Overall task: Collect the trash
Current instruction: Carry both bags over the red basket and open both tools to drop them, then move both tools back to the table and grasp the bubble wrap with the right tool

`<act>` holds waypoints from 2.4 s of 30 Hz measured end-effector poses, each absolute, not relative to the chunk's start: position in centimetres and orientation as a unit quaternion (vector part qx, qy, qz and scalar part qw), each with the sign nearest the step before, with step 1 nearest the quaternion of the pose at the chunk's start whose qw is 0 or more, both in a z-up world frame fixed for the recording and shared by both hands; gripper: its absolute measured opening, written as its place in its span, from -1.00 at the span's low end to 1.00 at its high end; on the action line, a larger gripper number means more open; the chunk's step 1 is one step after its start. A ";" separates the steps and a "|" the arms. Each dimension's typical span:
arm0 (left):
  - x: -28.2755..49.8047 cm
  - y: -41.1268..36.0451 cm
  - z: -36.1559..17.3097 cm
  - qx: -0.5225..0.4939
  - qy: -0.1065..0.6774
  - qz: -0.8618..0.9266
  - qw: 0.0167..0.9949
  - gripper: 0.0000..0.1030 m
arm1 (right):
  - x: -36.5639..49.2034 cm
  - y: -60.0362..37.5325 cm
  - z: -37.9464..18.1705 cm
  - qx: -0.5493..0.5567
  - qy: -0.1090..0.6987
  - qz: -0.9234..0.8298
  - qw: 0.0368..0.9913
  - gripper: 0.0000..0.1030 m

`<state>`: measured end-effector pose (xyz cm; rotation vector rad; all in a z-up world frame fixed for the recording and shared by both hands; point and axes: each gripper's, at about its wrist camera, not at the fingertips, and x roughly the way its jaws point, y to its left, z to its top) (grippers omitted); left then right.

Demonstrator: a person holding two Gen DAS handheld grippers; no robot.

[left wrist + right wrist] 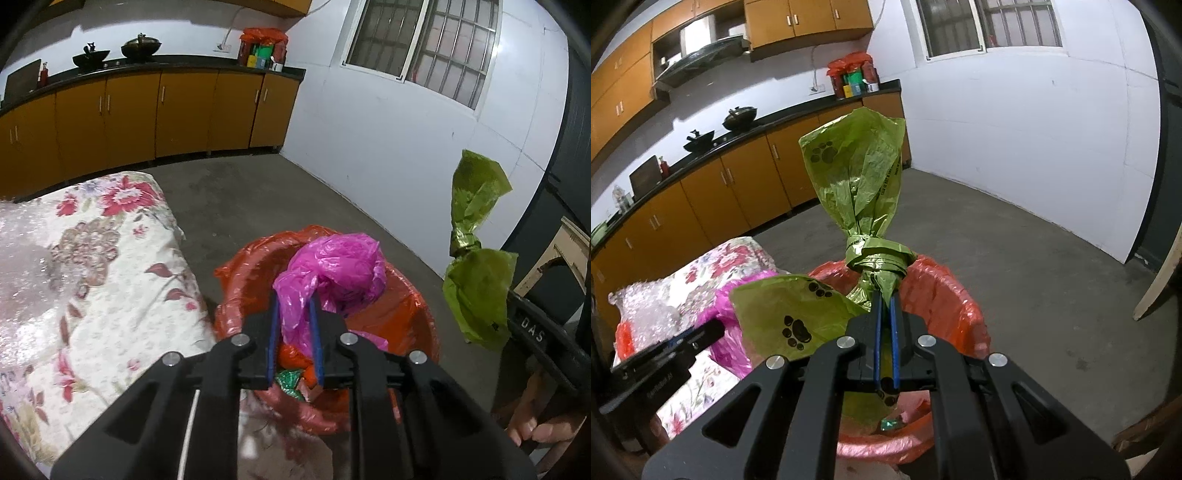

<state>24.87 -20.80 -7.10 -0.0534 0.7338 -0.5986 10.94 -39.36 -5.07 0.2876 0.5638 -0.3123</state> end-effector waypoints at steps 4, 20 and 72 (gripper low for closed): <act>25.1 -21.9 -7.7 -0.016 0.350 -0.292 0.890 -0.44 | 12.1 -39.8 -5.3 0.155 0.276 -0.155 0.936 -0.77; 23.7 -16.1 -8.3 0.004 0.326 -0.205 0.923 0.28 | 10.5 -38.8 -6.4 0.122 0.283 -0.183 0.934 0.29; 18.7 18.7 -9.8 -0.093 0.286 0.137 0.944 0.43 | 27.8 -5.0 -11.1 0.035 0.373 0.125 0.919 0.35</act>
